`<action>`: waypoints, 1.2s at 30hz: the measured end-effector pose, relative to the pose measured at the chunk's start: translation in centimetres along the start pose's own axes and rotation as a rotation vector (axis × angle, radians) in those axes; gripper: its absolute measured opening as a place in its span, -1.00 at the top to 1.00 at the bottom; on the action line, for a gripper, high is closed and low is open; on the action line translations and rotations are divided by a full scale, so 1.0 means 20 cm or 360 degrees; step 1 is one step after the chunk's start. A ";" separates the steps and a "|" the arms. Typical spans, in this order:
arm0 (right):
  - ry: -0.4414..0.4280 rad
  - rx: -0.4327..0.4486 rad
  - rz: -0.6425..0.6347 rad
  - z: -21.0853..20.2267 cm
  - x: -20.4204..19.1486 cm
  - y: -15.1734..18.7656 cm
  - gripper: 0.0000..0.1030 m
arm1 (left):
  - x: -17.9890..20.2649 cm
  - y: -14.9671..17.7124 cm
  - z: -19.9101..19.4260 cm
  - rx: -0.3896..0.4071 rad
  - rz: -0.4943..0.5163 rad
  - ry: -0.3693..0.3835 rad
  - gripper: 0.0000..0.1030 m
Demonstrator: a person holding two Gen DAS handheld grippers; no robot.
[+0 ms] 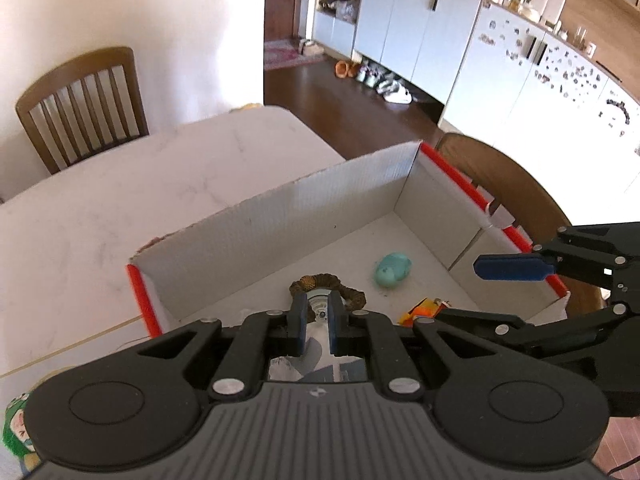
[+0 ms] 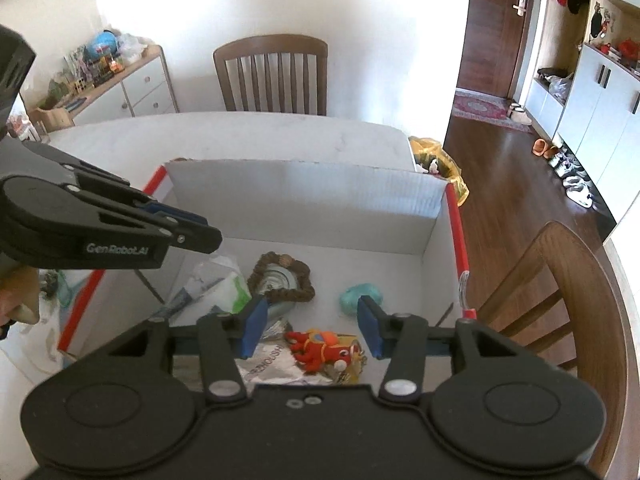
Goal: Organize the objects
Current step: 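Open left tool to drop the bracelet while right tool releases the sharpener, then withdraw both tools from the red box back over the table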
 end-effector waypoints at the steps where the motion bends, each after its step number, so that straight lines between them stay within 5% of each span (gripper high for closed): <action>1: -0.0002 0.0010 0.0002 -0.02 0.00 0.00 0.04 | 0.00 0.00 -0.02 0.0017 -0.0007 -0.0001 0.82; 6: -0.0003 0.0081 0.0022 -0.11 -0.05 0.01 -0.20 | 0.00 0.03 -0.15 0.0104 -0.0028 -0.0031 0.82; 20: -0.0002 0.0191 0.0111 -0.25 -0.17 0.03 -0.24 | -0.04 0.15 -0.41 0.0244 -0.0055 0.0013 0.54; 23: -0.0005 0.0218 0.0120 -0.28 -0.21 0.04 -0.43 | -0.06 0.18 -0.46 0.0261 -0.0065 0.0012 0.31; 25: -0.0002 0.0239 0.0128 -0.30 -0.23 0.04 -0.45 | -0.08 0.21 -0.50 0.0293 -0.0068 0.0006 -0.24; 26: -0.0005 0.0240 0.0136 -0.30 -0.24 0.05 -0.45 | -0.09 0.21 -0.52 0.0315 -0.0069 -0.0001 -0.31; 36: -0.0040 0.0350 0.0181 -0.39 -0.40 0.06 -0.69 | -0.20 0.31 -0.69 0.0393 -0.0075 -0.0020 -0.58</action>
Point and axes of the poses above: each gripper's, at about its wrist camera, not at the fingertips, and z roughly the way its jaws point, x to its right, y to its underside, the point moved 5 cm from there along z, roughly the way its jaws point
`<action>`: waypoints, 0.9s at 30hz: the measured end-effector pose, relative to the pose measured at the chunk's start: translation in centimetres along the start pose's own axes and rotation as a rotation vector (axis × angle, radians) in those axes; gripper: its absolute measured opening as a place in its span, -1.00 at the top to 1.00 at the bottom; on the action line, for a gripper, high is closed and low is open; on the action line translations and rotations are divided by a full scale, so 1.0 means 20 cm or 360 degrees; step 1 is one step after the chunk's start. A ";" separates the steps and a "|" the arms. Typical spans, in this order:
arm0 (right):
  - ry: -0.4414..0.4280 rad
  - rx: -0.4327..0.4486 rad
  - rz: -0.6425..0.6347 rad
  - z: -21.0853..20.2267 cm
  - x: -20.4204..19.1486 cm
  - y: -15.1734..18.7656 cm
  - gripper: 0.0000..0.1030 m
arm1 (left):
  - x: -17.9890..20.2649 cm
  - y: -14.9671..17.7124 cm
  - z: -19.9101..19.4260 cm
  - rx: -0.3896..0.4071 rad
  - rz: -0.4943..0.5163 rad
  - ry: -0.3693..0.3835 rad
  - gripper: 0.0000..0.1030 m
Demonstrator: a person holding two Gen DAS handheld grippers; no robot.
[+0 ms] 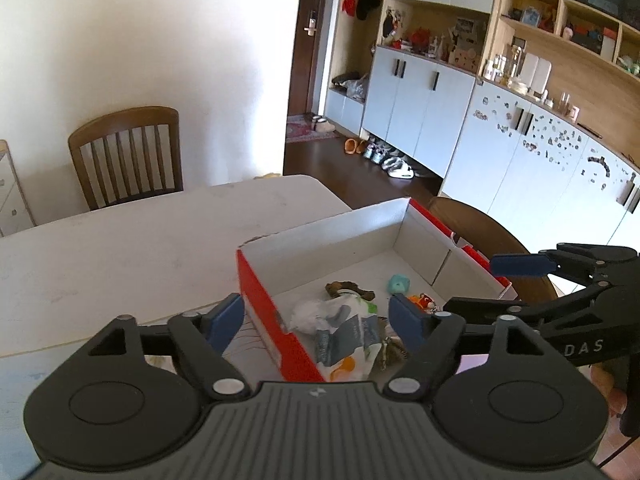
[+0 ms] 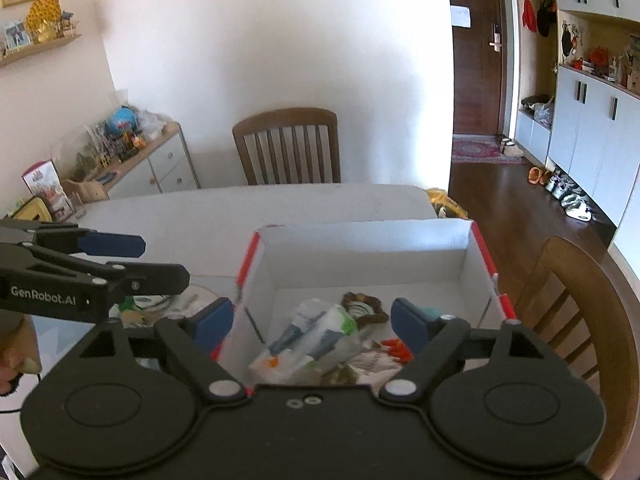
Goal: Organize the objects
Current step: 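Withdraw both tools from the red box back over the table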
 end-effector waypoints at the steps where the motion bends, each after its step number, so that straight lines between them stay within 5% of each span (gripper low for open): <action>1: -0.0004 0.0008 0.0001 0.00 -0.02 0.00 -0.71 | -0.02 0.01 -0.02 0.0002 -0.0009 0.0000 -0.61; 11: 0.0009 0.0080 0.0017 -0.02 -0.21 0.01 -0.92 | -0.18 0.08 -0.14 0.0047 -0.0044 0.0019 -0.74; 14: 0.0014 0.0088 0.0036 0.00 -0.26 0.02 -0.93 | -0.25 0.10 -0.17 0.0051 -0.0064 0.0017 -1.00; 27: 0.0005 0.0074 0.0053 0.08 -0.49 0.06 -0.93 | -0.52 0.27 -0.26 0.0075 -0.0087 0.0045 -1.00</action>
Point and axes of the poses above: each gripper's, at about its wrist camera, not at the fingertips, and z roughly the way its jaws point, x to its right, y to its underside, the point moved 5 cm from there along z, roughly the way its jaws point
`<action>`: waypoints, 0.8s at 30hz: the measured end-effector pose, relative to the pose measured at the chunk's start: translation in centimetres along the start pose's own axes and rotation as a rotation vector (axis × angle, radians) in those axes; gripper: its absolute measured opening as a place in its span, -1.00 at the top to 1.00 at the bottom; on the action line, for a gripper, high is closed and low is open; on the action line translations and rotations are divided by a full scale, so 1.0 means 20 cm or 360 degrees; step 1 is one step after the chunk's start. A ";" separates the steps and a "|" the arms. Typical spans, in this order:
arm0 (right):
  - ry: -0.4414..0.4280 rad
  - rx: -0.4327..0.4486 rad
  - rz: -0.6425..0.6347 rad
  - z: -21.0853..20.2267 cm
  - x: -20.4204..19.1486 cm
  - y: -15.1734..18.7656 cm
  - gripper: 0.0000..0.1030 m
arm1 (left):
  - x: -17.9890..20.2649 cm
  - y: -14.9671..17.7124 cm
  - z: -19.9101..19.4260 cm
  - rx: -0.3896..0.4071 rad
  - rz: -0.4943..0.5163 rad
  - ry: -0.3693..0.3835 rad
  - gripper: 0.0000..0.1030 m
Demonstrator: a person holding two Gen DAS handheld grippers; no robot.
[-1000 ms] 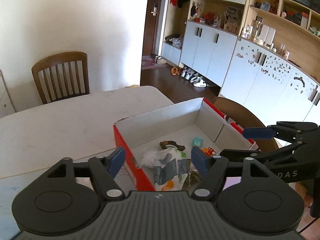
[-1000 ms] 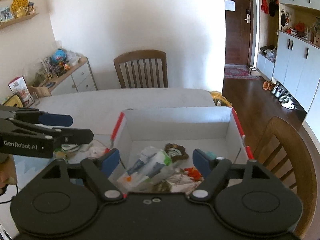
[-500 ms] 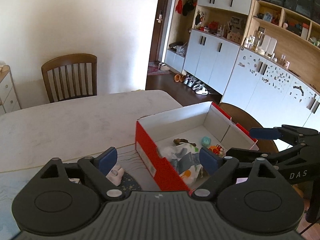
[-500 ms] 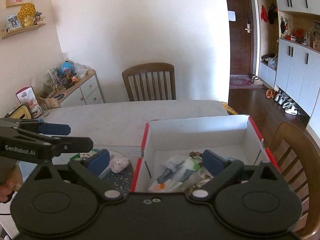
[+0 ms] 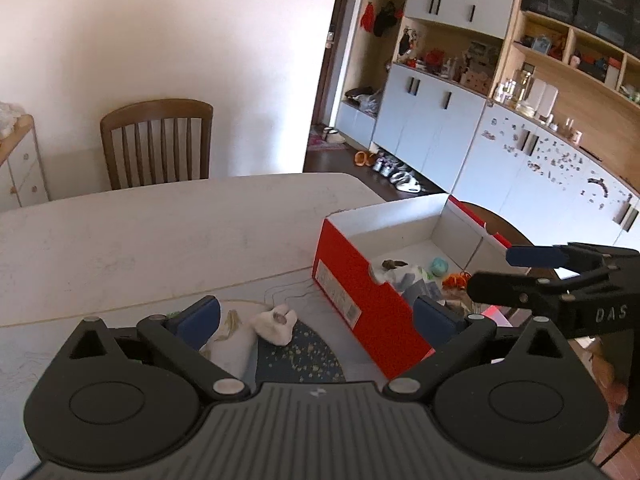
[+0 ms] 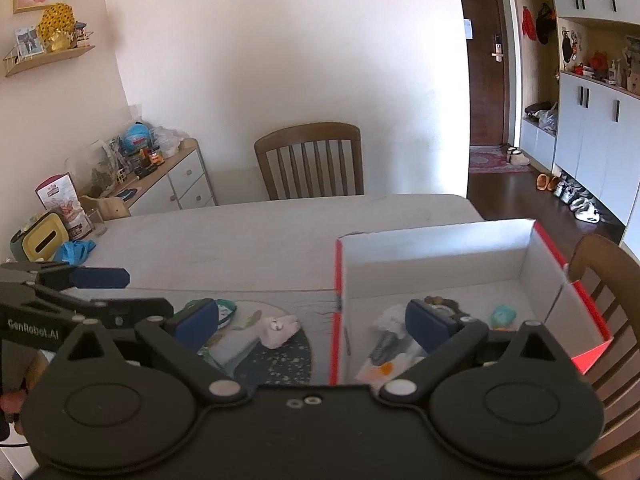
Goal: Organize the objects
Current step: 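Withdraw both tools from the red box back over the table, then move left tool to the clear seed bag while right tool moves to the white plush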
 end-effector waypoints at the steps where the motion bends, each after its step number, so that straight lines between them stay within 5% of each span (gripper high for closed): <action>1: 0.0001 -0.0005 0.0002 0.01 -0.02 0.01 -0.93 | -0.02 0.02 -0.01 0.0000 -0.0001 0.0009 -1.00; 15: 0.0020 -0.0083 -0.0004 0.17 -0.19 0.08 -0.93 | -0.32 0.20 -0.11 0.0120 -0.0037 -0.0173 -1.00; 24: 0.0037 -0.0183 -0.0033 0.32 -0.26 0.14 -0.91 | -0.46 0.36 -0.02 0.0027 -0.0102 -0.0220 -1.00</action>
Point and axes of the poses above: each gripper's, at about its wrist camera, not at the fingertips, and z roughly the way its jaws point, x to its right, y to its underside, the point moved 5 cm from there along z, roughly the way its jaws point
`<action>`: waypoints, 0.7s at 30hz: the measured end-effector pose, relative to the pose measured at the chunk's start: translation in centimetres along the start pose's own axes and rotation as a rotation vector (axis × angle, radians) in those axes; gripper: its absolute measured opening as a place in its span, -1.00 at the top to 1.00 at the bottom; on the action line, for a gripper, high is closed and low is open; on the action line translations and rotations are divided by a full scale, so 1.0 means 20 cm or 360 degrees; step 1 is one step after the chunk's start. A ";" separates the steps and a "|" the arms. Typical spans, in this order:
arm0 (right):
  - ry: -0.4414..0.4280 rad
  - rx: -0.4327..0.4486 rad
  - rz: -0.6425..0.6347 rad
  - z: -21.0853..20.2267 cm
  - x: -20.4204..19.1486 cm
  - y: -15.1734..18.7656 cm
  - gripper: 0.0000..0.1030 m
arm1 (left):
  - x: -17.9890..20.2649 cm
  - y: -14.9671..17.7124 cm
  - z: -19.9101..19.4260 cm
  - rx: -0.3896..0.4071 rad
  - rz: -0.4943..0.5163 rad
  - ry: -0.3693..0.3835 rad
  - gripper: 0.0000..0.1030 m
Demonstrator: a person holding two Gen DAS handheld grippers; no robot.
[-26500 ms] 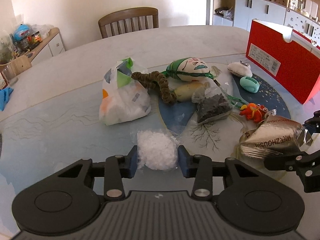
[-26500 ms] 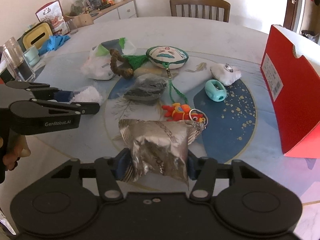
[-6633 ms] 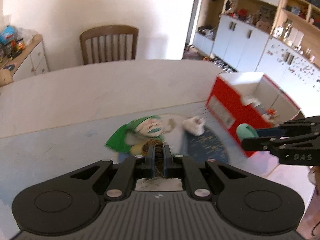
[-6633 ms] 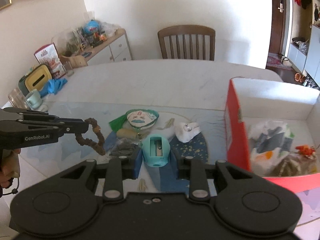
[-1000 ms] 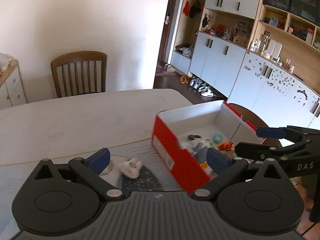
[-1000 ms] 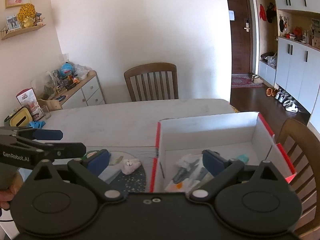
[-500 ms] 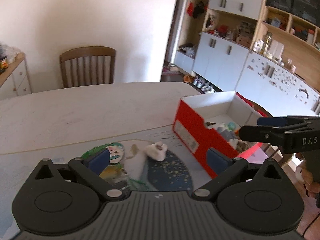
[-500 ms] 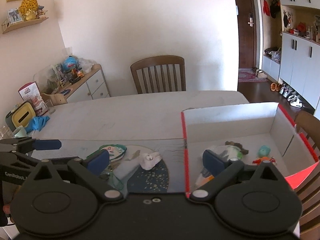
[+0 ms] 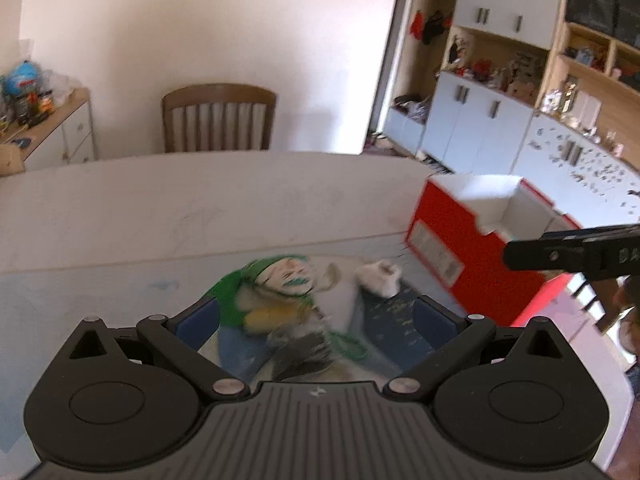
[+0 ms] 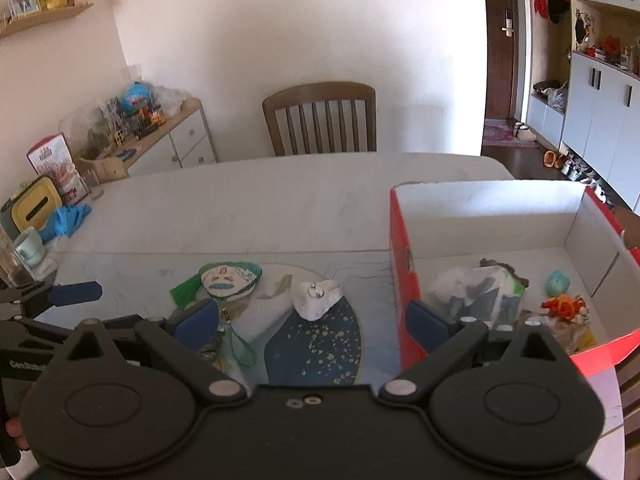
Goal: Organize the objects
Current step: 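Move left tool to the clear seed bag while right tool moves to the white plush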
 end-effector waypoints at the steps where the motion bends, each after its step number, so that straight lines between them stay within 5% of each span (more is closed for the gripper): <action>1: 0.0003 -0.0013 -0.0006 0.02 -0.01 0.00 -0.90 | -0.02 0.02 0.02 -0.0019 0.0000 -0.0016 -1.00; 11: 0.0046 -0.0144 -0.0066 0.24 -0.07 0.04 -0.80 | -0.05 0.18 0.21 -0.0155 0.0113 -0.0061 -1.00; 21: 0.0116 -0.0196 -0.0087 0.49 -0.10 0.01 -0.62 | -0.08 0.22 0.37 -0.0231 0.0061 -0.0062 -0.98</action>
Point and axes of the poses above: each gripper's, at about its wrist camera, not at the fingertips, and z roughly the way its jaws point, x to its right, y to its underside, the point moved 5 cm from there along z, roughly the way its jaws point
